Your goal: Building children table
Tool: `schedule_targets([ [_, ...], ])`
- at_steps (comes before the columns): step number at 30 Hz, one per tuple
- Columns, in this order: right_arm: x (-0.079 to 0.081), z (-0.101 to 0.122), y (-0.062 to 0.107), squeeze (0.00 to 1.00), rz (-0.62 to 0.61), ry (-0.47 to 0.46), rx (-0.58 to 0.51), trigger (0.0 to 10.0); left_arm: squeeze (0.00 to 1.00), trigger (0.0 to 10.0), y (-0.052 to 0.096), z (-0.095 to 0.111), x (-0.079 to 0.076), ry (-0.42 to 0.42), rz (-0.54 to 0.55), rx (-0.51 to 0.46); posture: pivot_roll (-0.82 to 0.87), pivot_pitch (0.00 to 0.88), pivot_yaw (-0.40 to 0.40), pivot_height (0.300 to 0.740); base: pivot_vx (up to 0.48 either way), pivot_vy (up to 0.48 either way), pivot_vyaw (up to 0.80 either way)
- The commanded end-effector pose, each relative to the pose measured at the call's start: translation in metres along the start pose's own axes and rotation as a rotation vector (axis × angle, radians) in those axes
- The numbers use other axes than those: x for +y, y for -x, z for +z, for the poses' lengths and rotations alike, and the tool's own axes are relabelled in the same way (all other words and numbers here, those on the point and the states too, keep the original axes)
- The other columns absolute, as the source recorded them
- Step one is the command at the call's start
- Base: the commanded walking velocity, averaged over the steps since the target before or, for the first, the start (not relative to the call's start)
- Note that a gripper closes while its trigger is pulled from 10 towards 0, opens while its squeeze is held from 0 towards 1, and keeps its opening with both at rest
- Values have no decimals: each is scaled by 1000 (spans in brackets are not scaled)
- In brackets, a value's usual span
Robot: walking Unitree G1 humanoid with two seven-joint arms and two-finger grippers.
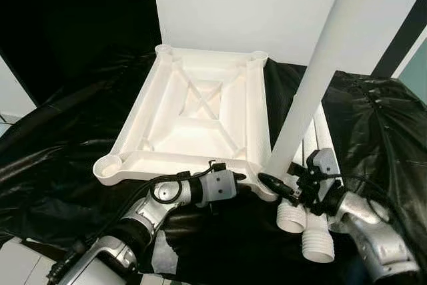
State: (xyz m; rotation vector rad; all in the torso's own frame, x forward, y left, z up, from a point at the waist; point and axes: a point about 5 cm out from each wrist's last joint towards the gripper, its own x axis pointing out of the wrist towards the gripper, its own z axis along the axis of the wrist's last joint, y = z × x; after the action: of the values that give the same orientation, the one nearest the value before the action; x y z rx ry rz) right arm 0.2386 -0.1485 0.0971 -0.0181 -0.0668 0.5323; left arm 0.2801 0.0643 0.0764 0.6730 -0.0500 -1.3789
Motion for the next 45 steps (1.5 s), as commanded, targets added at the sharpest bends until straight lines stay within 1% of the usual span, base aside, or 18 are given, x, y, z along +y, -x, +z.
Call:
schedule_targets([
  [1,-7,-9,7,0,-173,24,27,0,0,10000,0,-20,-34,35,-242,105,73,0,-56,740,0,0,0],
  [6,-9,-8,14,0,-339,38,-9,0,0,10000,1,-21,-34,36,-241,107,79,0,-56,740,0,0,0],
  [11,-13,-8,14,0,-366,50,-6,0,0,10000,2,-22,-34,35,-242,111,78,0,-53,740,0,0,0],
  [13,-10,-8,10,0,-338,48,4,4980,0,10000,2,-22,-34,34,-243,111,78,0,-51,740,0,0,0],
  [14,-10,-8,10,0,-338,48,4,4980,0,10000,2,-22,-34,34,-243,111,78,0,-51,740,0,0,0],
  [15,-8,-9,7,169,-323,49,7,10000,0,10000,2,-22,-35,33,-244,111,78,0,-51,740,0,0,0],
  [16,-7,-9,6,545,-314,47,10,10000,0,10000,2,-22,-35,33,-244,111,75,0,-48,740,0,0,0],
  [17,-7,-8,3,1000,-270,52,14,10000,0,10000,2,-22,-35,33,-245,111,74,0,-47,740,0,0,0],
  [19,-8,-8,0,1000,-220,60,24,10000,0,10000,2,-22,-35,32,-247,111,70,0,-45,740,0,0,0],
  [20,-12,-6,-2,0,-169,73,35,10000,0,10000,2,-22,-35,32,-249,111,67,0,-42,740,0,0,0],
  [21,-12,-6,-2,0,-169,73,35,10000,0,10000,2,-22,-35,32,-249,111,67,0,-42,740,0,0,0],
  [23,-24,2,-4,0,-54,109,64,10000,0,10000,2,-22,-35,29,-253,112,61,0,-39,740,0,0,0],
  [29,-36,11,1,0,140,121,121,10000,0,10000,0,-21,-34,25,-255,111,58,0,-39,740,0,0,0],
  [30,-37,11,4,0,187,118,140,4510,0,10000,0,-21,-34,24,-255,110,59,0,-41,740,0,0,0],
  [31,-37,11,6,0,232,107,155,0,0,10000,0,-21,-33,23,-254,109,60,0,-42,740,0,0,0],
  [37,-41,10,13,0,313,90,207,0,0,10000,0,-20,-33,25,-250,108,65,0,-49,740,0,0,0],
  [40,-44,9,14,0,289,69,217,0,0,10000,1,-21,-34,30,-247,107,69,0,-52,740,0,0,0],
  [45,-36,4,13,0,223,43,197,0,0,10000,2,-21,-35,33,-245,106,72,0,-54,740,0,0,0],
])
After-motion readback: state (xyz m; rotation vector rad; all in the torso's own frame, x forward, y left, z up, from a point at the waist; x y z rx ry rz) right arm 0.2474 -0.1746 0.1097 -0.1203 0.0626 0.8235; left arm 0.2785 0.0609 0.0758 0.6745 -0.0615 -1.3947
